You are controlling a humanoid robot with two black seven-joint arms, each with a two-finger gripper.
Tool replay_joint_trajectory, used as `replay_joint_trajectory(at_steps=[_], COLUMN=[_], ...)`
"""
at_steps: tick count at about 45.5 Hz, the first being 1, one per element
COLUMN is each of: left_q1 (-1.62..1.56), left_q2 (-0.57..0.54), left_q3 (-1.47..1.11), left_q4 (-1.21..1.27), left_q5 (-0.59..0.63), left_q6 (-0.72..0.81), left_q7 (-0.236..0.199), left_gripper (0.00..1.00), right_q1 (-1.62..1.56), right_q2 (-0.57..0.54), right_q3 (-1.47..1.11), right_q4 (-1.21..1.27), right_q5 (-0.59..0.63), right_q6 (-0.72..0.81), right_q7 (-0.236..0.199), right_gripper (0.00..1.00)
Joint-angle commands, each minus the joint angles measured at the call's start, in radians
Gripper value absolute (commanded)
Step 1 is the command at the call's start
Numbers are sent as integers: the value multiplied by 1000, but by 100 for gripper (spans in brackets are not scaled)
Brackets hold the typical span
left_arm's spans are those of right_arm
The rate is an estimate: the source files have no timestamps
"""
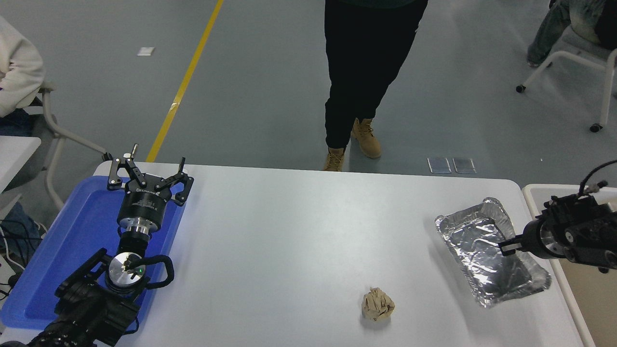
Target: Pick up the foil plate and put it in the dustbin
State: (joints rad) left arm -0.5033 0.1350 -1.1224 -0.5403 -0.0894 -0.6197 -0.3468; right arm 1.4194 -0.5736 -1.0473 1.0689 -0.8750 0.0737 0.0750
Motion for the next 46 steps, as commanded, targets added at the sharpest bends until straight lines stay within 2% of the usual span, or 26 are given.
replay_joint_trajectory(at_steps=[1, 5, 19, 46], left_q1=[0, 0, 0, 0], left_q2=[0, 0, 0, 0], left_q3=[1, 1, 1, 1], left_q4=[0, 0, 0, 0], left_q5=[0, 0, 0, 2], left_q6=[0, -2, -2, -2], left_q7=[0, 0, 0, 0], left_gripper=[100, 100, 100, 100], right_q1=[282, 377, 661, 895], right_q2=[-83, -106, -114, -135], right_q3=[-125, -172, -226, -258], right_q4=[222, 287, 396, 442], right_q5=[-13, -13, -12, -12], right_q6=[44, 60, 264, 462], right_q7=[0, 0, -1, 0], right_gripper=[0, 0, 0, 0])
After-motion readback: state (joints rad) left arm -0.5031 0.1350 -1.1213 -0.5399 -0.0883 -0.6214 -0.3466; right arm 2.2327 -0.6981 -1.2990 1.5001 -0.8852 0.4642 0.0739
